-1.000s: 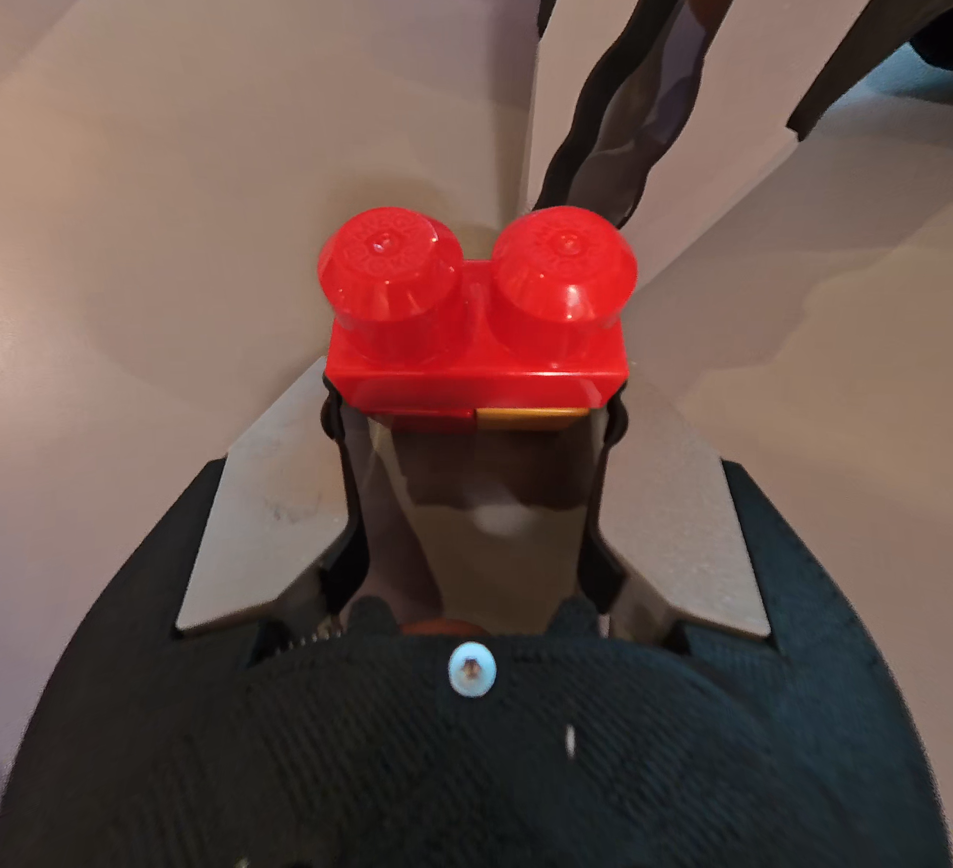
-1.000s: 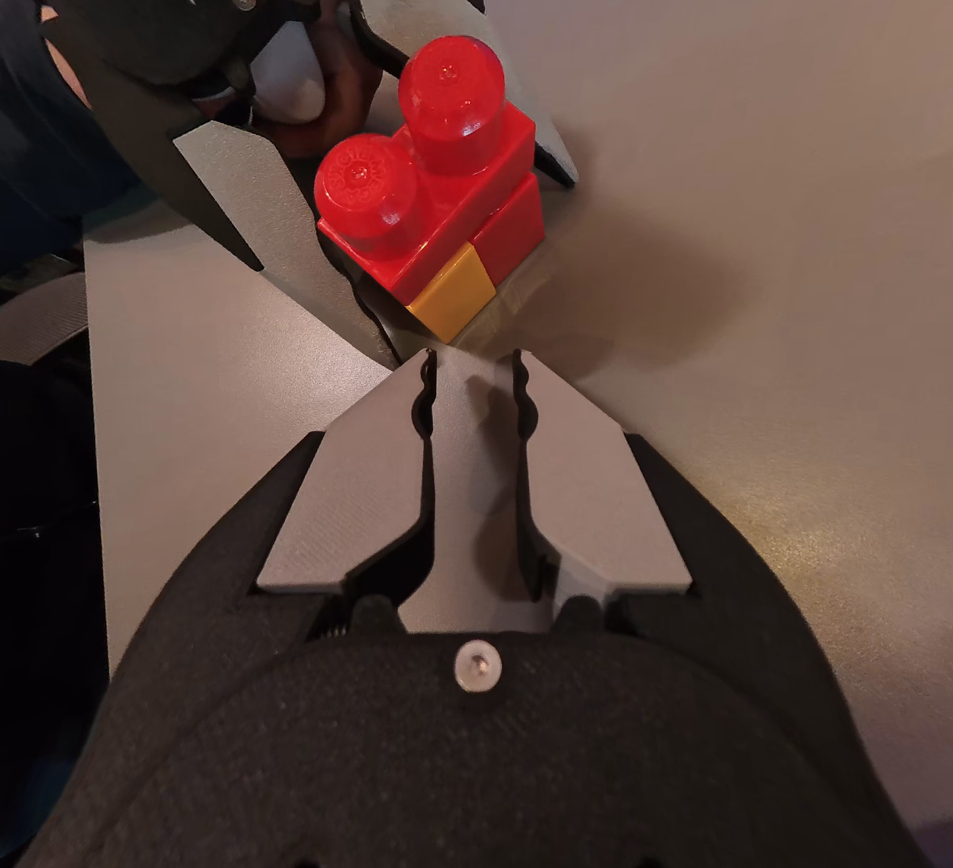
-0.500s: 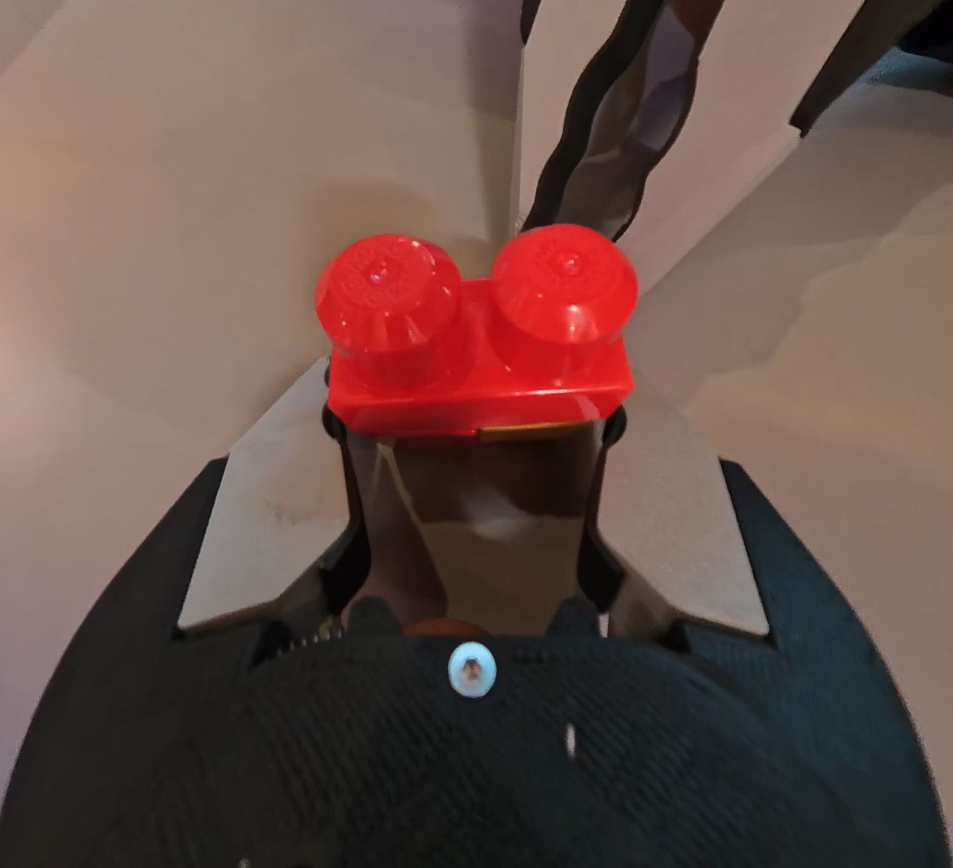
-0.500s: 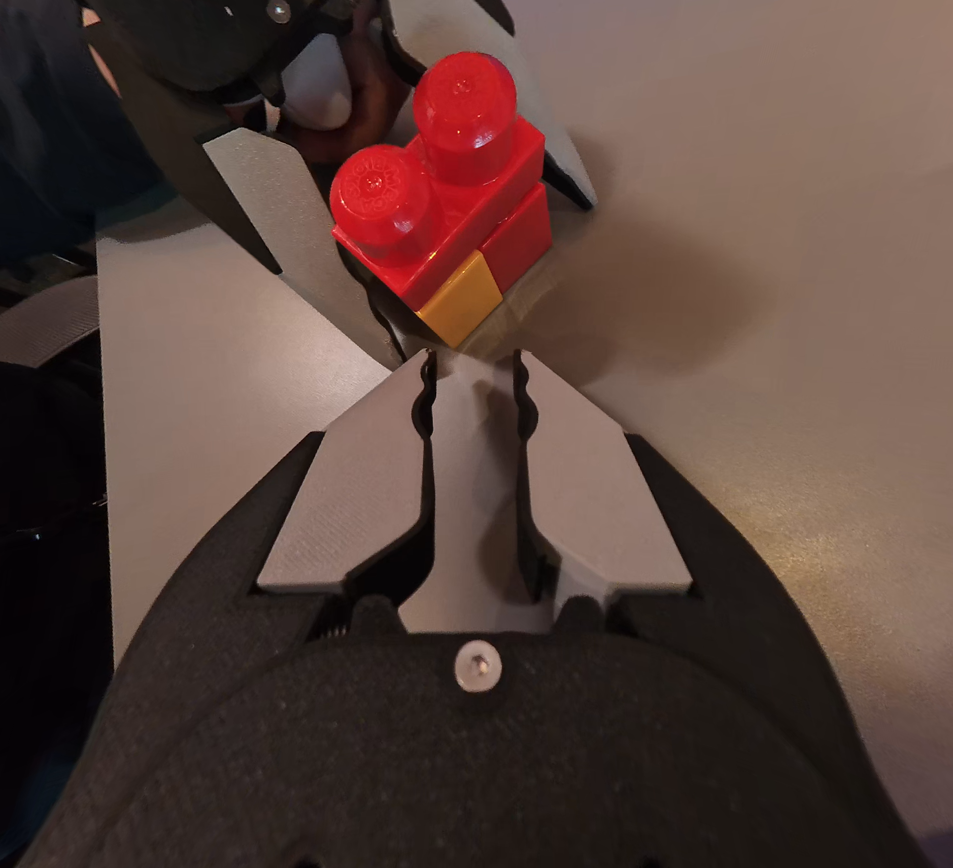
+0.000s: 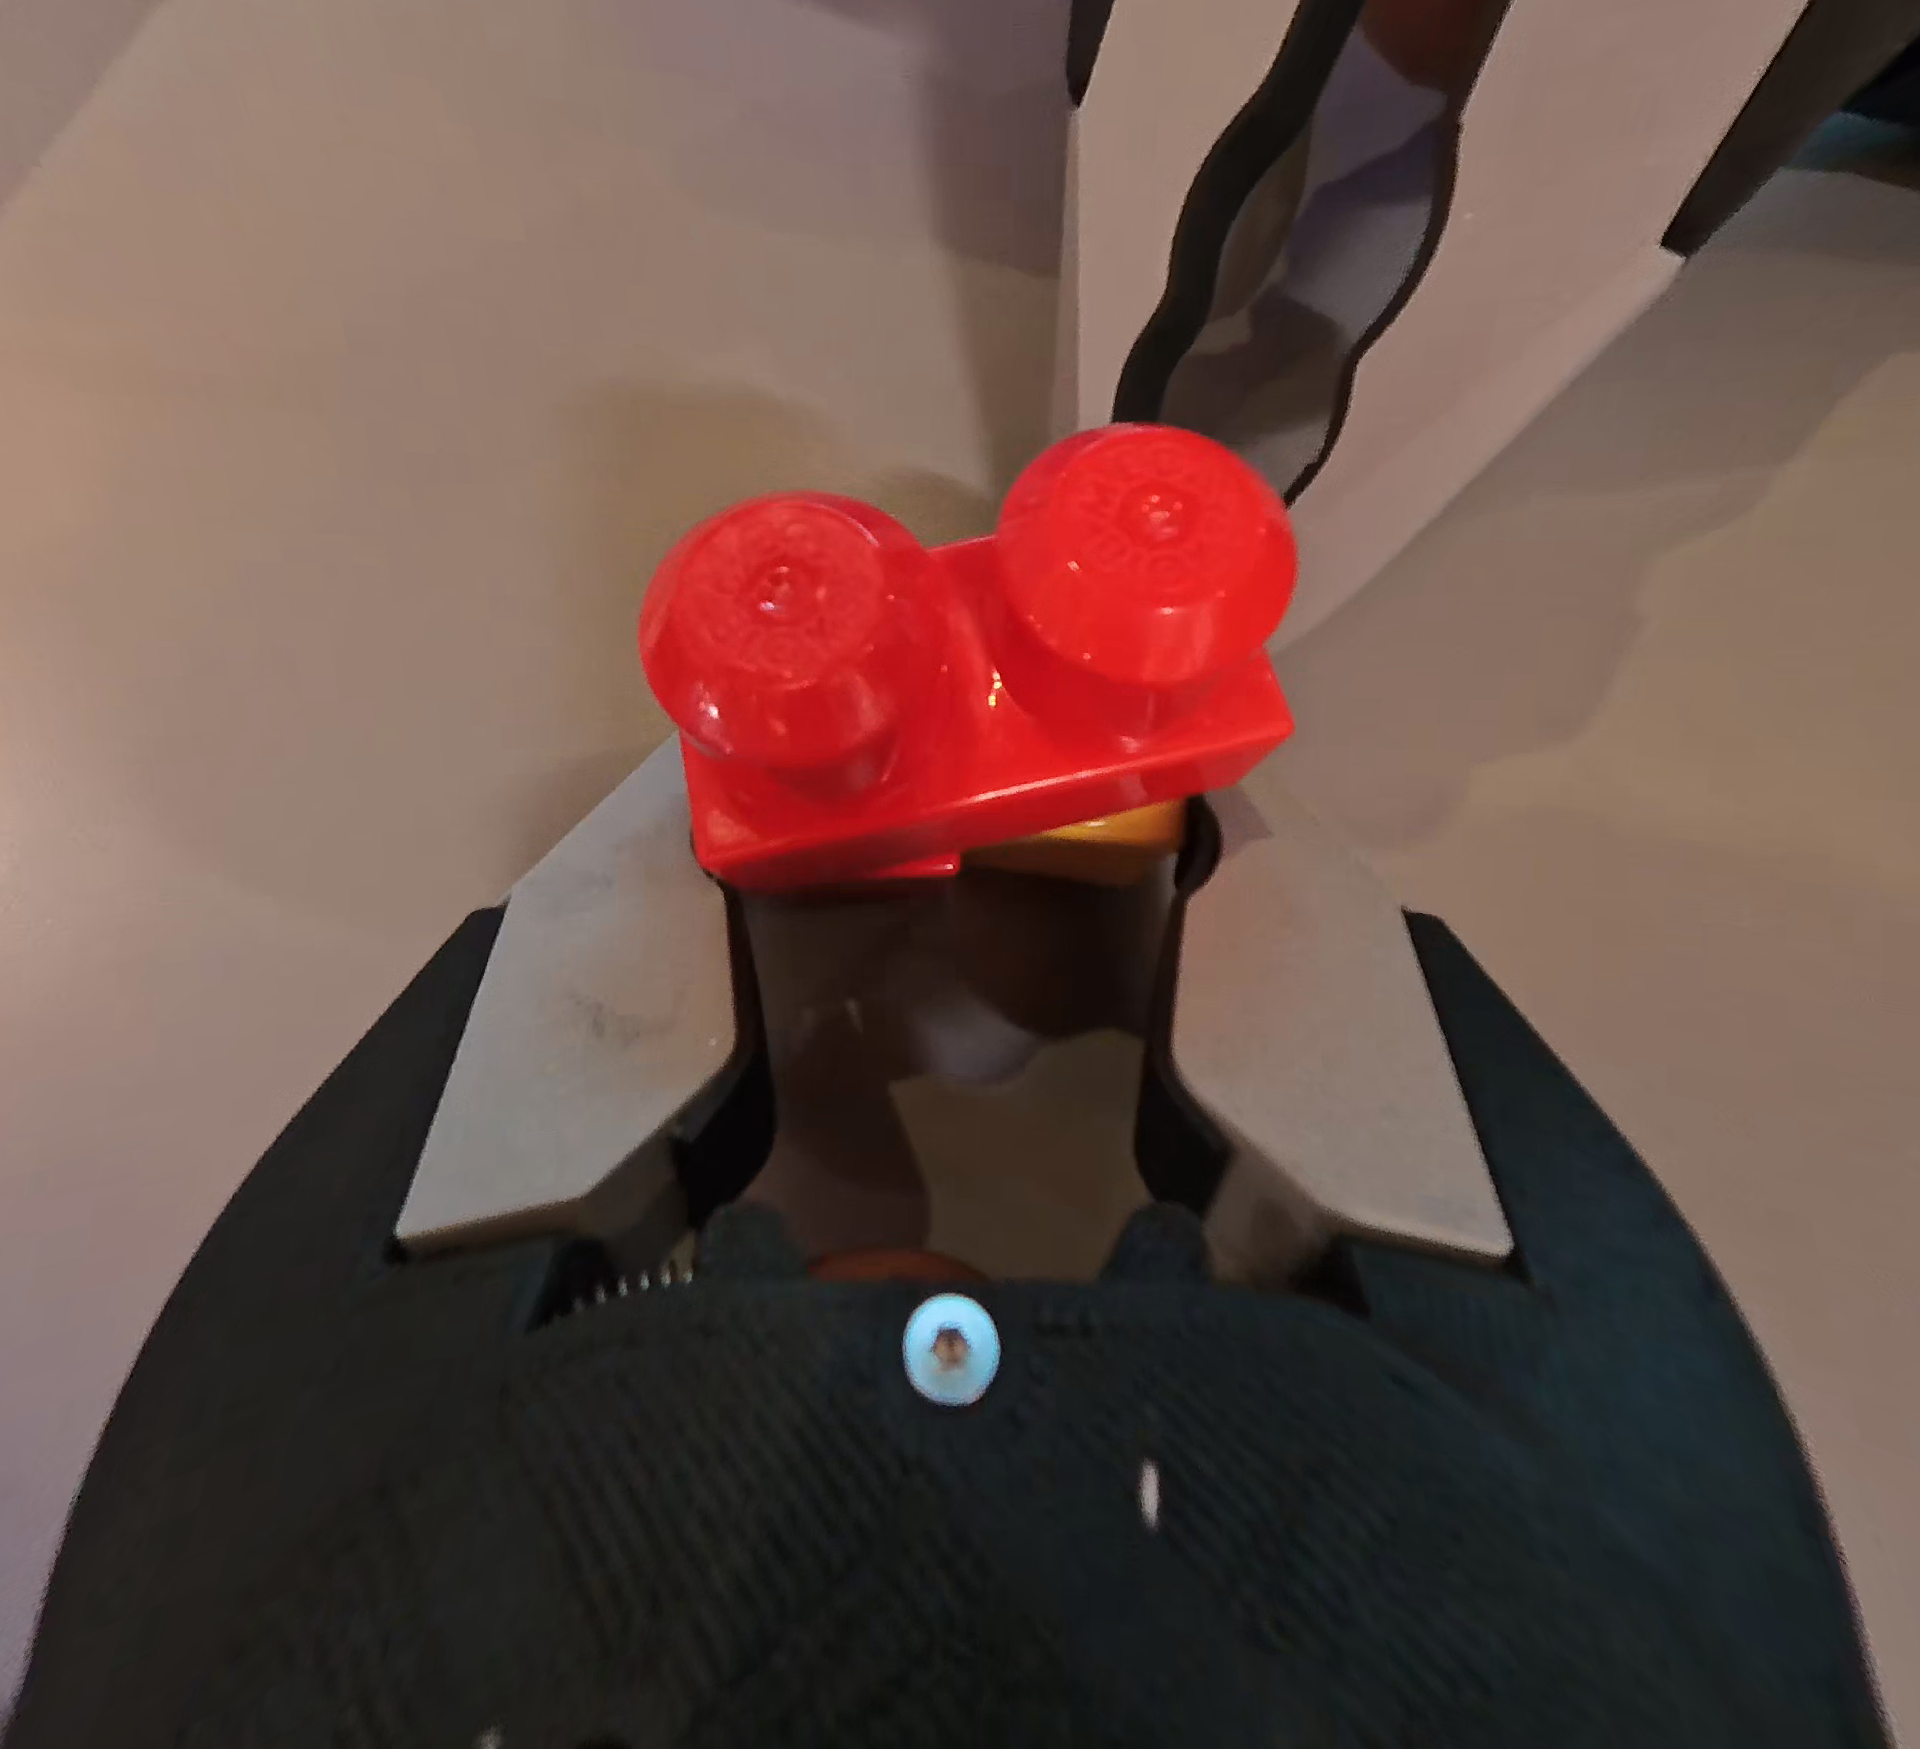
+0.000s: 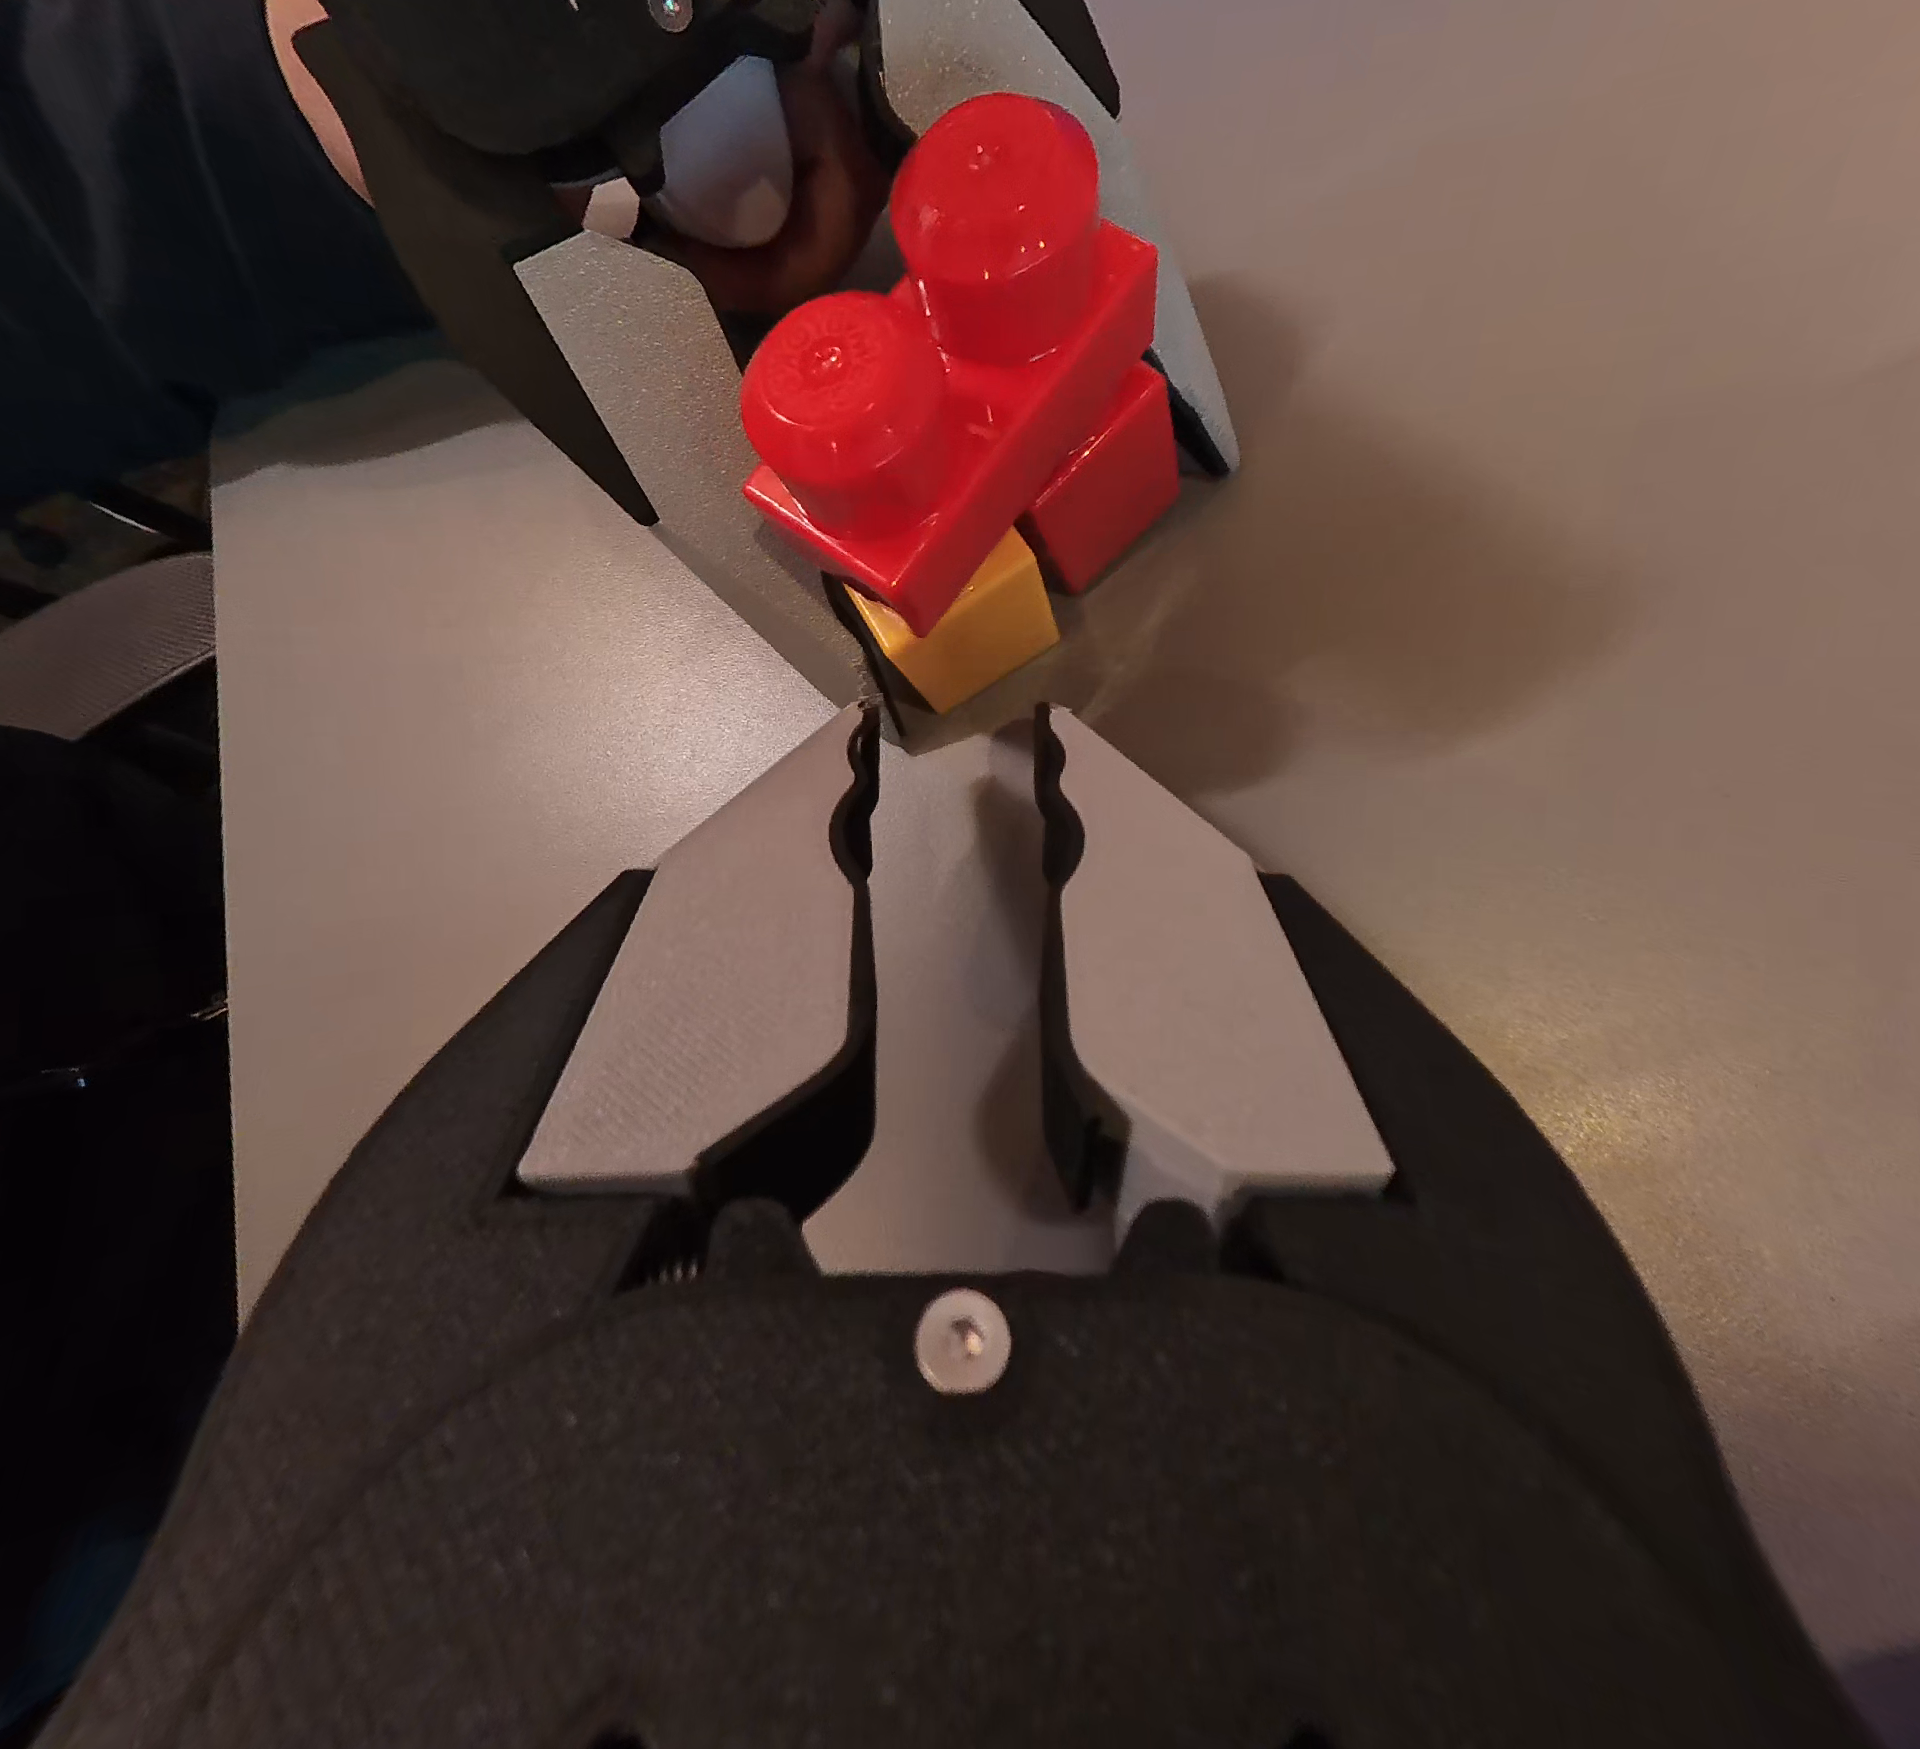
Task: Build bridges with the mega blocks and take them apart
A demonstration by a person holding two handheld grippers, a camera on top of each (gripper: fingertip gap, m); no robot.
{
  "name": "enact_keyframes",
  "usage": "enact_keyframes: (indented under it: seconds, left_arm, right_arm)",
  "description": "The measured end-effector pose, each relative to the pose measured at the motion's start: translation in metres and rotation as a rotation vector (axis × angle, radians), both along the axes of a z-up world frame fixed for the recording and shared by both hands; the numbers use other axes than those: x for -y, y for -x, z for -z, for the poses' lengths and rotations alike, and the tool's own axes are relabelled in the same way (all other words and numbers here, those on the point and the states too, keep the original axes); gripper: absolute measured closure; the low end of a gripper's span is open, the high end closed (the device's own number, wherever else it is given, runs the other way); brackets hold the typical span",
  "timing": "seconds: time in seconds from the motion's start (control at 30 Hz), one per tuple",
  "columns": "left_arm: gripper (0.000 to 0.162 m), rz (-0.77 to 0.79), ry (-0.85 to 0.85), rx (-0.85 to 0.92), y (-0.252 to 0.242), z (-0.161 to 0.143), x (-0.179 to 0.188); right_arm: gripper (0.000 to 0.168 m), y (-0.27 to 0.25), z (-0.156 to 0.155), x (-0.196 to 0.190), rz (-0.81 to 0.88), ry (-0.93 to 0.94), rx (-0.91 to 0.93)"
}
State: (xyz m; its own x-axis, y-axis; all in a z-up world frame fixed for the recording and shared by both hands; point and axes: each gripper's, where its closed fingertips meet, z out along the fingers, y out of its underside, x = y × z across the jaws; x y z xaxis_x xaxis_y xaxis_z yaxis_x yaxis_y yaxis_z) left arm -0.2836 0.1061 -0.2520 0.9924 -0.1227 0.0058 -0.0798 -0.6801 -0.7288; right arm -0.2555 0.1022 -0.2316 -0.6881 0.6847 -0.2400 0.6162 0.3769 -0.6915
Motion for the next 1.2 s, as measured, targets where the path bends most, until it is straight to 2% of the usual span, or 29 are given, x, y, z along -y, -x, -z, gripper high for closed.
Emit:
enact_keyframes:
  seconds: [0.3,0.87,1.1,1.2]
  left_arm:
    - [0.077,0.015,0.000,-0.001,-0.001,0.000,0.000]
    - [0.077,0.140,0.000,-0.001,-0.011,0.000,-0.003]
    - [0.065,0.086,0.009,-0.005,-0.014,0.001,0.008]
    - [0.063,0.049,0.008,-0.010,-0.011,0.001,0.015]
  right_arm:
    - [0.141,0.000,0.001,0.000,0.002,0.000,0.002]
    - [0.141,0.000,0.002,-0.002,0.000,-0.002,0.007]
    - [0.140,-0.001,-0.005,-0.006,-0.002,0.016,-0.007]
    - [0.140,-0.002,-0.018,-0.003,-0.018,0.078,-0.033]
